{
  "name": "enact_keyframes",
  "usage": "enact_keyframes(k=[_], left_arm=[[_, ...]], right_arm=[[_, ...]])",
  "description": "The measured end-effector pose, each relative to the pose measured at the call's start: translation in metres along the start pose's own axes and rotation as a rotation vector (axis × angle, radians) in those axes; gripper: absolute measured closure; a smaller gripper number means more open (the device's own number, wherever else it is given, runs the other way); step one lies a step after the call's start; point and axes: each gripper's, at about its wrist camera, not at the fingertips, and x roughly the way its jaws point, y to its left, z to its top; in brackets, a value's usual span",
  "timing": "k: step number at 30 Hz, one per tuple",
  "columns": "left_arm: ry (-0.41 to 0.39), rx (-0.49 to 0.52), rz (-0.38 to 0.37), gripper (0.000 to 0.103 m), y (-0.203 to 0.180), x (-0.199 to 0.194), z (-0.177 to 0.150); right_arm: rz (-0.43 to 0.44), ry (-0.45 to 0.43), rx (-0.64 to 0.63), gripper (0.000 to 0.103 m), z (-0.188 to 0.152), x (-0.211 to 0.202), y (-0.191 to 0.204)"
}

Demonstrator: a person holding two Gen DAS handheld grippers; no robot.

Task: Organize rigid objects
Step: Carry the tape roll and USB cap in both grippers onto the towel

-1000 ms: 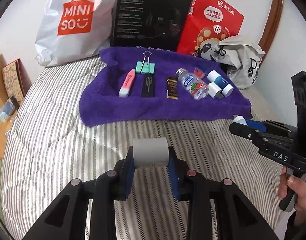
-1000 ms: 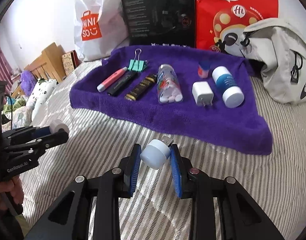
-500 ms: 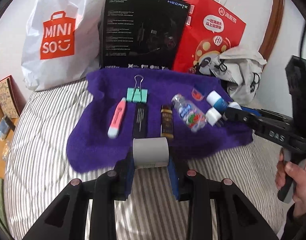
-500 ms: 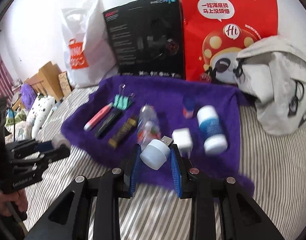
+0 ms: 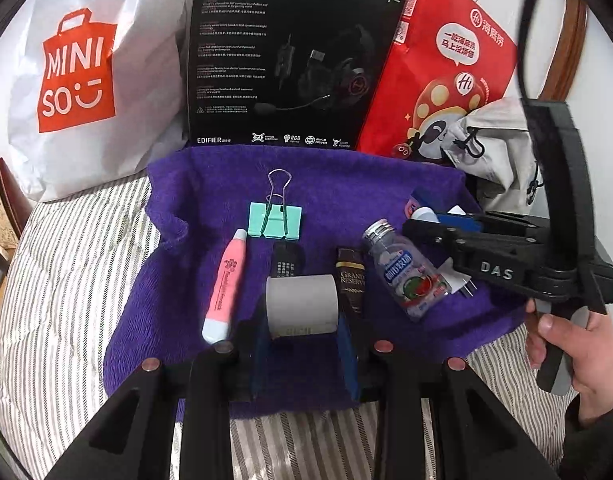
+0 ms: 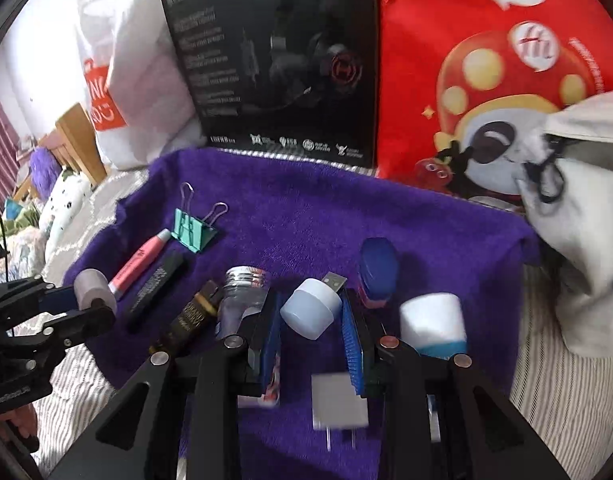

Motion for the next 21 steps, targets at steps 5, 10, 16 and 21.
enact_keyframes(k=[5,10,16,21], left_arm=[[0.008,0.002,-0.007,0.074,0.003,0.005,0.005],[0.017,0.002,-0.010,0.074,0.005,0.010,0.011],[0.016,0.002,-0.010,0.074,0.006,0.013,0.016],[0.021,0.007,-0.002,0.074,0.005,0.018,0.019]], right_arm=[[-0.030,0.043,-0.022,0.073,0.003,0.019,0.000],[-0.044,0.066,-0.050,0.073,0.004,0.025,0.001],[-0.026,0.094,-0.089,0.072,0.007,0.026,0.001],[-0.003,0.103,-0.073,0.064,0.004,0.020,-0.004]])
